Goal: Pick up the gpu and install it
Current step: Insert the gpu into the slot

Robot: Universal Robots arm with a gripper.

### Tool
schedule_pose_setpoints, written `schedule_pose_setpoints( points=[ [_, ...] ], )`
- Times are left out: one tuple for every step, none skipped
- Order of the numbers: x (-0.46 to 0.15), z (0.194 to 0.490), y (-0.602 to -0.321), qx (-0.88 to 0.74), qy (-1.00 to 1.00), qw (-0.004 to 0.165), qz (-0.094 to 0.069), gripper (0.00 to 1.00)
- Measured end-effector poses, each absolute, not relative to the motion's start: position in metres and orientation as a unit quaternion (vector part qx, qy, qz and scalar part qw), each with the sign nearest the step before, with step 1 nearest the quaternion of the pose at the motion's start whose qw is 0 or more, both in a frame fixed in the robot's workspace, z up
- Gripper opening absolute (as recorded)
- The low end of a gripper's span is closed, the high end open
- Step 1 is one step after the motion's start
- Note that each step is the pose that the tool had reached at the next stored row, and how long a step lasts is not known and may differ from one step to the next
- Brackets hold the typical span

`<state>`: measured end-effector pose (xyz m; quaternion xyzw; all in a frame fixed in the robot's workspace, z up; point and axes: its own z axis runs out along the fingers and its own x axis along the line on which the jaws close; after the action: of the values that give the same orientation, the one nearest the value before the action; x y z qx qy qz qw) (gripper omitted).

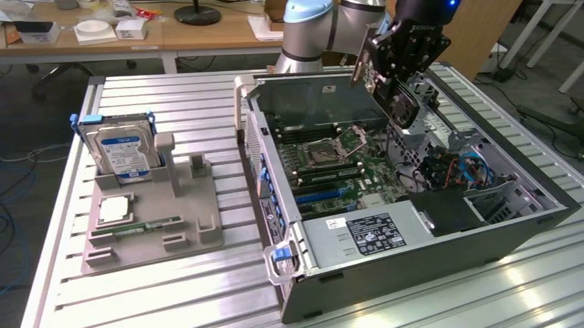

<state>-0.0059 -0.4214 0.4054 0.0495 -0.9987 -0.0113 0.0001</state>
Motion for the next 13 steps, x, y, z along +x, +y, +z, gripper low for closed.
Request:
schedule_pose_setpoints(
  points=[
    [-0.0059, 0.4054, -0.4214, 0.055, -0.998, 0.000, -0.011, 0.26],
    [-0.0059, 0.4054, -0.4214, 0.060, -0.998, 0.000, -0.011, 0.26],
    [-0.0059, 0.4054, -0.4214, 0.064, -0.998, 0.000, -0.011, 0.26],
    [-0.0059, 0.4054, -0.4214, 0.069, -0.998, 0.000, -0.011, 0.26],
    [-0.0059, 0.4054, -0.4214, 0.074, -0.997, 0.000, -0.012, 0.26],
    [-0.0059, 0.4054, -0.4214, 0.078, -0.997, 0.000, -0.012, 0.26],
    [-0.0059, 0.4054, -0.4214, 0.083, -0.996, 0.000, -0.012, 0.26],
    [-0.0059, 0.4054, -0.4214, 0.088, -0.996, 0.001, -0.012, 0.26],
    [-0.0059, 0.4054, -0.4214, 0.092, -0.996, 0.001, -0.012, 0.26],
    [-0.0059, 0.4054, -0.4214, 0.096, -0.995, 0.001, -0.012, 0.26],
    [-0.0059, 0.4054, -0.4214, 0.100, -0.995, 0.001, -0.012, 0.26],
    [-0.0059, 0.4054, -0.4215, 0.104, -0.994, 0.001, -0.012, 0.26],
    [-0.0059, 0.4054, -0.4215, 0.108, -0.994, 0.001, -0.012, 0.26]
  ],
)
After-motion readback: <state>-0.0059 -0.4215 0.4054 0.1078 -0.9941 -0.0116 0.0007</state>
